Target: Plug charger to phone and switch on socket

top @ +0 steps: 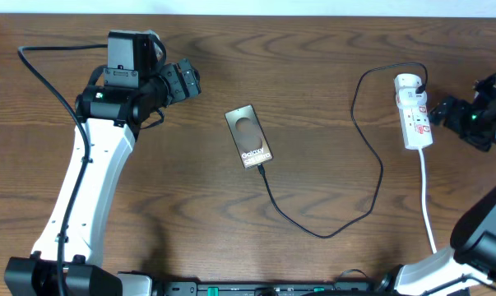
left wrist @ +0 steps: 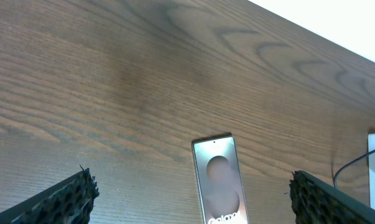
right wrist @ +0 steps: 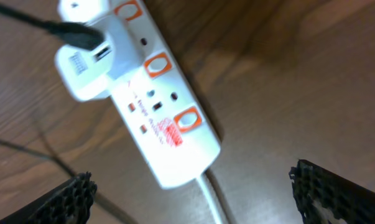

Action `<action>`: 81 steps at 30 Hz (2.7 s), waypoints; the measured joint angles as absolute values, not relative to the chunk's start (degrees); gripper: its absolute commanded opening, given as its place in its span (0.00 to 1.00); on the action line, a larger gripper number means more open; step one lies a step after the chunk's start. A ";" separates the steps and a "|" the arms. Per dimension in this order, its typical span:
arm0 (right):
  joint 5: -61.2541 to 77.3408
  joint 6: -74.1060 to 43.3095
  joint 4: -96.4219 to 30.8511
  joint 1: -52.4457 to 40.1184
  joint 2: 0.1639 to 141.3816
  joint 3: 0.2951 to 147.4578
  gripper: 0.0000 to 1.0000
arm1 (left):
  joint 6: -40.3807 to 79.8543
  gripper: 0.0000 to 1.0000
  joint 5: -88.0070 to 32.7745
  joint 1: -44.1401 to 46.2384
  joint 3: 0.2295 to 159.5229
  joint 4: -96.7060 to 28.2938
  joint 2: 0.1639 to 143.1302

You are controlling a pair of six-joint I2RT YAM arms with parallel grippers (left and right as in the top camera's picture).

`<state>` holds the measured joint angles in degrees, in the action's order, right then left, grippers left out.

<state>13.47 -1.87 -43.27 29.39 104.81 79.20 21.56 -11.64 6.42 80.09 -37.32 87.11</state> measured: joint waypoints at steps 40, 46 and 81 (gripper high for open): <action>10.22 0.30 -24.62 29.15 117.95 79.68 0.99 | 21.56 0.97 -11.64 6.42 80.09 -37.32 87.11; 10.46 0.30 -24.14 29.06 117.99 79.68 0.99 | 21.56 0.97 -11.64 6.42 80.09 -37.32 87.11; 13.69 -0.34 -23.31 29.17 119.63 79.94 0.99 | 21.56 0.97 -11.64 6.42 80.09 -37.32 87.11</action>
